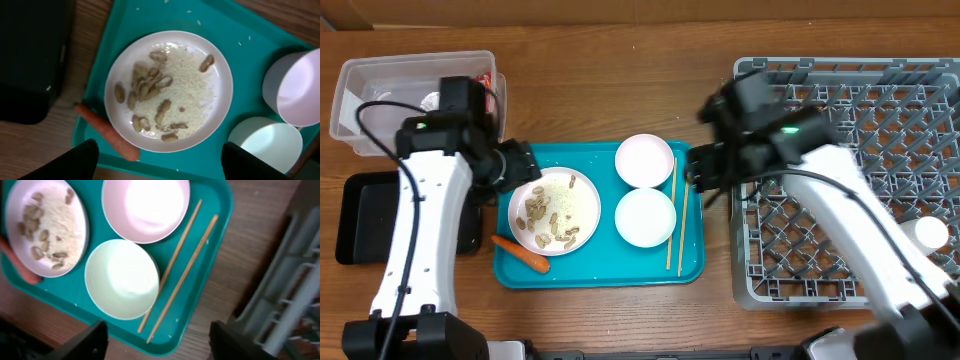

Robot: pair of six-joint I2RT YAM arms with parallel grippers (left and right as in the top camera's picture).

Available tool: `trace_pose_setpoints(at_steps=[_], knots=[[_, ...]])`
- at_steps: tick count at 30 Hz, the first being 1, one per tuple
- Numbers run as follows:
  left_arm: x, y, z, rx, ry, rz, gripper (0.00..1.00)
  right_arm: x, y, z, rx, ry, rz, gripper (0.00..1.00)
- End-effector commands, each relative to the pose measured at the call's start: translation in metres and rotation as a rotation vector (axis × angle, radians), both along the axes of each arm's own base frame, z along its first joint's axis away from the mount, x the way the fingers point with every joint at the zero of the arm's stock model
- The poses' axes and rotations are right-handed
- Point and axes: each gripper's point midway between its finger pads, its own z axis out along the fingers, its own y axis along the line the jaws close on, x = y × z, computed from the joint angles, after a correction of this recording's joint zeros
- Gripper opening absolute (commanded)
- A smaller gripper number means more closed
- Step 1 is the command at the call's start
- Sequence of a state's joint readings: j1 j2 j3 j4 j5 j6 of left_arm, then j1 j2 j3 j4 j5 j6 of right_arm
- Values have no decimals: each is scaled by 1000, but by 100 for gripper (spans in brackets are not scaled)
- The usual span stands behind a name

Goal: Sort waste into correct bins and load items into the dishwasher
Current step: 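Grasp the white bowl on the tray with the right gripper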

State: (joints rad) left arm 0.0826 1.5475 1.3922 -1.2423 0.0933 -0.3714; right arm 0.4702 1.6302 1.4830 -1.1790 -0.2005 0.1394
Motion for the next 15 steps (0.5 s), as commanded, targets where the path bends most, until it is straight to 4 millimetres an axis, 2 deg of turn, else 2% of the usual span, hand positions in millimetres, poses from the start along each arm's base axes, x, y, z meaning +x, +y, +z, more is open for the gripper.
trace_pose_setpoints(at_steps=[1,3,7,12,14,15], knots=[[-2,8,9,8,-20,31,80,3,14,-37,-78,70,-26,61],[-2,8,9,9,-19,29,80,0,21,-59,-109,128,-29,54],[-2,8,9,9,-20,29,80,-7,26,-92,-157,219,-39,52],[-2,8,9,9,-21,29,80,-13,30,-115,-187,275,-23,47],[-1,8,9,9,-22,29,80,-14,32,-120,-194,283,-17,41],[-1,8,9,9,-22,29,80,-15,33,-122,-196,287,-22,35]])
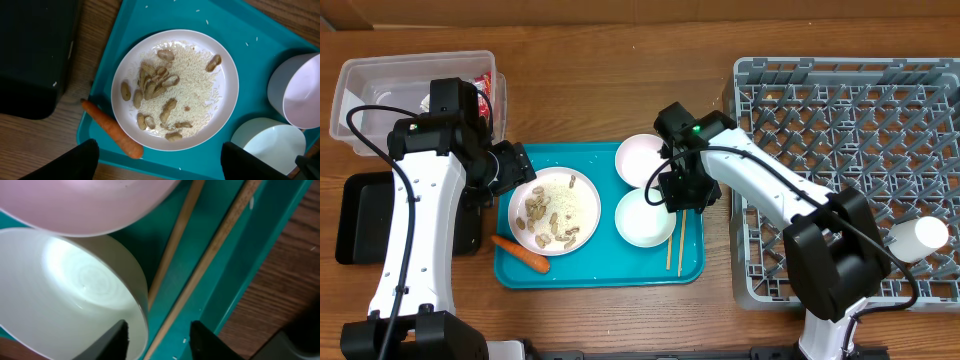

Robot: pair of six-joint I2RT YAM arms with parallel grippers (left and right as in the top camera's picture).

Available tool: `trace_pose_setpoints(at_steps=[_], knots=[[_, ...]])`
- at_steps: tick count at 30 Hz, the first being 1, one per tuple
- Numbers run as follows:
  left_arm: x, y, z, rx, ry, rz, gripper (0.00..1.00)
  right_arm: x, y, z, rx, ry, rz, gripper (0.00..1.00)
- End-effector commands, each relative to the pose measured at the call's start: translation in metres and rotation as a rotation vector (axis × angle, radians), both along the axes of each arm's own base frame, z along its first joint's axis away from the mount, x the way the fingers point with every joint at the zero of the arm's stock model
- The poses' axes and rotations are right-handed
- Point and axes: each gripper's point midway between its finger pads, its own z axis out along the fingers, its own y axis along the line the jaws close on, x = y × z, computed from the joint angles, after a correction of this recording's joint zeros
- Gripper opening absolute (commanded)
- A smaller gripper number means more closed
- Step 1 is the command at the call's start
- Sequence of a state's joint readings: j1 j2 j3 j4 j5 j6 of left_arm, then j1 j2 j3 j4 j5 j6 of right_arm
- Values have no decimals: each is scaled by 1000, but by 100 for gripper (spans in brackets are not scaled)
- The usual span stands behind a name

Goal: Sort waste into correct bins and load items into the dishwasher
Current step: 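Grasp the white bowl on the tray with the right gripper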

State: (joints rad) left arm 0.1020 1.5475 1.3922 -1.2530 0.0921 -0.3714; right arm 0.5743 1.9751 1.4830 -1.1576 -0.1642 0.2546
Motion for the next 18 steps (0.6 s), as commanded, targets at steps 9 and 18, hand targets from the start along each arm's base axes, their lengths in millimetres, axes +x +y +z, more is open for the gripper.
trace_pose_setpoints(at_steps=[9,18], knots=[[1,2,9,9,-32,9,80,-2,6,-8,-19,14,-40,18],[1,2,9,10,-33,5,80,-3,6,-8,-22,18,-39,18]])
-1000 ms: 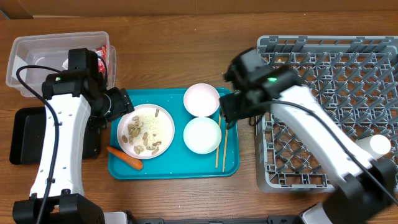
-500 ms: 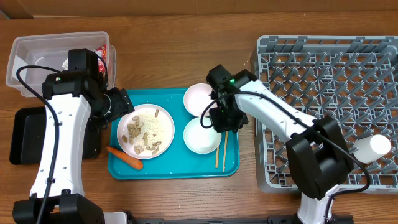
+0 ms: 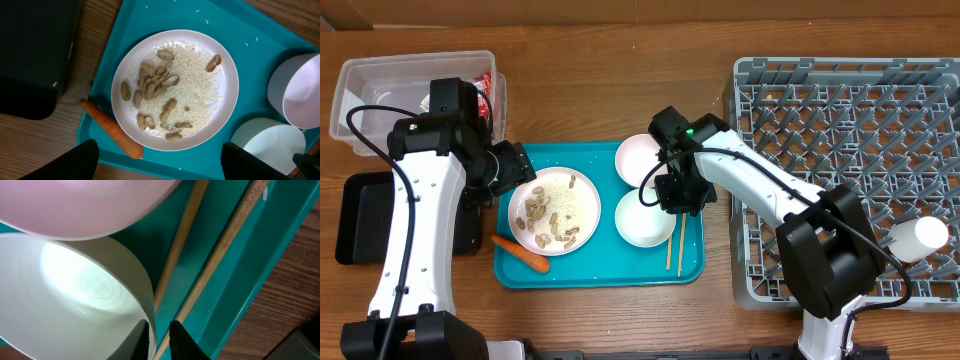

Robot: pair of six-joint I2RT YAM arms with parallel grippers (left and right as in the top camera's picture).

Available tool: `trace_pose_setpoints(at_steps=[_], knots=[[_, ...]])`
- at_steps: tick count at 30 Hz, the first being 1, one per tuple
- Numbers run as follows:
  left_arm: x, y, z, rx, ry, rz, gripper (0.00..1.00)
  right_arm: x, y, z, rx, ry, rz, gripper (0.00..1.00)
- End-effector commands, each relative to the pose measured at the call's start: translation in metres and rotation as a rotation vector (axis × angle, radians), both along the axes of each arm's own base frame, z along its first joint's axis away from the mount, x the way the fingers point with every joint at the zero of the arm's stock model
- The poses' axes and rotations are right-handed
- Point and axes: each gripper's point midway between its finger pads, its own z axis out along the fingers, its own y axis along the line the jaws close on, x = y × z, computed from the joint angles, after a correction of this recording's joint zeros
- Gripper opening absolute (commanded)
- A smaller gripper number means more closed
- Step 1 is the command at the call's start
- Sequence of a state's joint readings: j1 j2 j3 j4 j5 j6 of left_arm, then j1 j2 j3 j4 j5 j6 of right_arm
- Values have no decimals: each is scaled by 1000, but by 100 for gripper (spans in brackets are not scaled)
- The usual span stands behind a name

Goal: Sort waste into correct bins and load items into the dishwasher
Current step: 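Grasp the white bowl on the tray with the right gripper, then place the white bowl upside down in the rack's back right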

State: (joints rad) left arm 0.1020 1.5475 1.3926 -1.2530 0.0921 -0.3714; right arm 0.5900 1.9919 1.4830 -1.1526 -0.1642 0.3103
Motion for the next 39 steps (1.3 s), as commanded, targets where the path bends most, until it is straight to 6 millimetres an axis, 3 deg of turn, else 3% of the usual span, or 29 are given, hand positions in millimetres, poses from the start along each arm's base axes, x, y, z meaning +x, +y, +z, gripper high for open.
trace_pose_setpoints(at_steps=[1,17,20,26,29,33,36,39], knots=[[1,2,9,11,-32,2,80,1,1,-2,-8,1,0,18],[2,2,9,11,-34,2,80,-5,-2,-11,-19,16,-3,17],[2,2,9,11,-34,2,80,-7,-3,-17,-20,17,-3,4],[2,2,9,11,-34,2,80,-1,0,-11,-8,0,-3,4],[1,2,9,11,-33,2,80,7,2,9,6,-29,-8,4],[1,4,9,19,-32,3,80,34,-15,66,-43,-181,-35,4],[1,4,9,22,-32,-4,80,53,-46,122,-111,-336,-85,4],[1,4,9,24,-32,-14,80,70,-94,179,-218,-517,-174,4]])
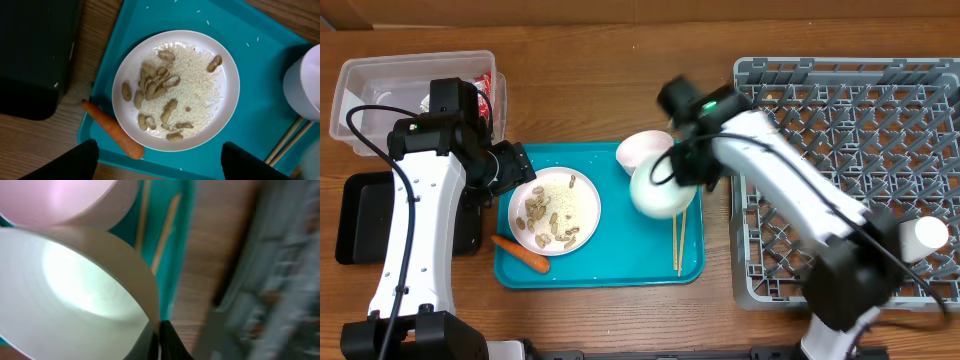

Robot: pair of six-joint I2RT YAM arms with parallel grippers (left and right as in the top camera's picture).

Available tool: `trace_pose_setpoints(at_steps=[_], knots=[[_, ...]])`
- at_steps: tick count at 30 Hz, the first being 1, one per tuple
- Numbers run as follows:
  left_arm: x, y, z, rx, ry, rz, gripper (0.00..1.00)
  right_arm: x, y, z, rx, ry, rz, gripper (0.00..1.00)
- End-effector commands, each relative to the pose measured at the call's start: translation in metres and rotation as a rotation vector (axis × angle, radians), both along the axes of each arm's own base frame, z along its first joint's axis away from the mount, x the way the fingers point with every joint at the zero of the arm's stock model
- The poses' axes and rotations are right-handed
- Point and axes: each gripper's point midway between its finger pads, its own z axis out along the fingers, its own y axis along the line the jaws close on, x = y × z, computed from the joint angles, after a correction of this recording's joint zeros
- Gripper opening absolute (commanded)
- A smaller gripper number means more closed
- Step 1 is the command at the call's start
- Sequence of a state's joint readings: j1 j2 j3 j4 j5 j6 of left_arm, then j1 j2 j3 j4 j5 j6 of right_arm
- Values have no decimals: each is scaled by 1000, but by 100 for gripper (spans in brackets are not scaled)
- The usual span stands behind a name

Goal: Sort waste into correct bins and load items into the dishwasher
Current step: 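Place the white bowl upside down in the rack's back right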

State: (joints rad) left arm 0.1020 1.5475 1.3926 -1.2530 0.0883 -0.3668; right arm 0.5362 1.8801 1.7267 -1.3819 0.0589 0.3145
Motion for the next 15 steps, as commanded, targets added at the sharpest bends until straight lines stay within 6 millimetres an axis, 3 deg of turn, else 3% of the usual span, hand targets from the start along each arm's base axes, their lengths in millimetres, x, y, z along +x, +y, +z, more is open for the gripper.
trace_pose_setpoints(at_steps=[1,4,7,15], knots=[[1,3,9,19,-33,-11,80,34,-71,98,-138,-362,-142,4],[2,3,9,20,-36,-10,80,45,-138,143,-331,-553,-295,4],[4,3,10,21,-42,-11,80,54,-192,174,-482,-678,-448,4],[4,4,10,27,-44,-18,80,61,-292,183,-663,-762,-773,4]])
